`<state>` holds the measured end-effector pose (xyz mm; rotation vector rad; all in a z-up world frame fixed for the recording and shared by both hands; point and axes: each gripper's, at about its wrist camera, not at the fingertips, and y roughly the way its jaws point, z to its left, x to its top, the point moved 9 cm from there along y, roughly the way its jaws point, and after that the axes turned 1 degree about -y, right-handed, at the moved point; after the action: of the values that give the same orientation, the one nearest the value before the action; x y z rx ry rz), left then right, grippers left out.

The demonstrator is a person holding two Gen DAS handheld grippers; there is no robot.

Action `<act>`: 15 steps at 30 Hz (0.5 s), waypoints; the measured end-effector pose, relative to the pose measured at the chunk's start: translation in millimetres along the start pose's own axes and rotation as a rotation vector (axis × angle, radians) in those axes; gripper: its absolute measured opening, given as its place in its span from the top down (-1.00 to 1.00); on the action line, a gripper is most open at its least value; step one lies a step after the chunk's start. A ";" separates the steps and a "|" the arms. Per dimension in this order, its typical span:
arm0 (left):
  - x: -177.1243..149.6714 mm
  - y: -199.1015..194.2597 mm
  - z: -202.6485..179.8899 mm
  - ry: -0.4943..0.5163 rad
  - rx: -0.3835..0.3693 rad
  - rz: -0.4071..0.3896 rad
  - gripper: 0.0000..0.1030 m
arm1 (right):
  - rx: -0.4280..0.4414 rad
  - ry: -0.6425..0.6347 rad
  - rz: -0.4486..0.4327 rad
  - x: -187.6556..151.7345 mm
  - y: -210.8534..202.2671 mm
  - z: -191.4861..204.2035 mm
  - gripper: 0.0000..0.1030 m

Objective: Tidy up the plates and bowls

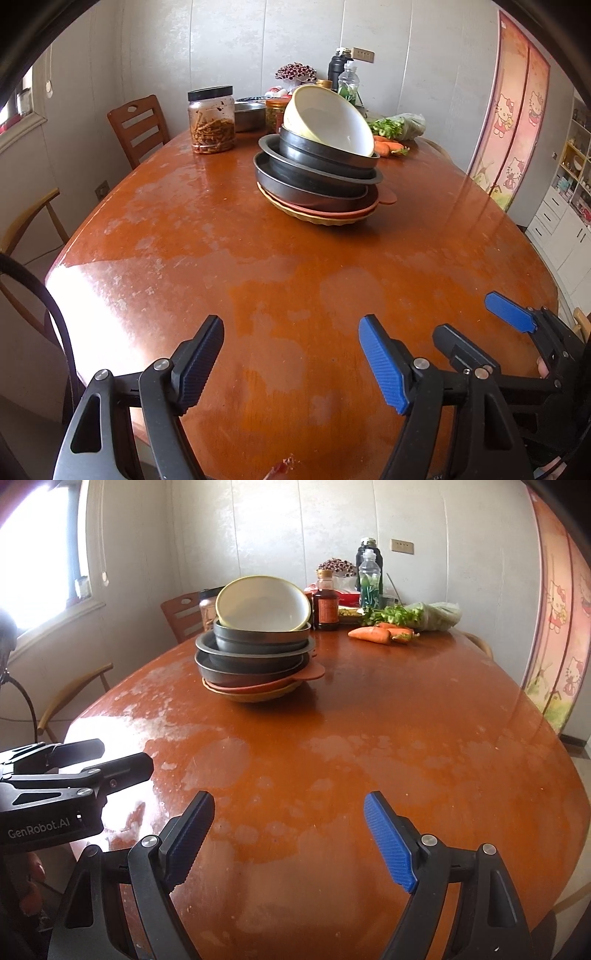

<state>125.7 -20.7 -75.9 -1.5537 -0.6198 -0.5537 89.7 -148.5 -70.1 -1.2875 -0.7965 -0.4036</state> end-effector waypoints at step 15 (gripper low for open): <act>-9.5 2.8 6.2 -0.017 0.001 0.013 -0.46 | 0.003 0.023 -0.007 -3.6 -2.0 -1.4 -0.64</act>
<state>120.4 -15.2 -84.9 -1.5624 -0.6229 -0.5311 86.4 -150.9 -71.4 -1.2757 -0.7822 -0.4225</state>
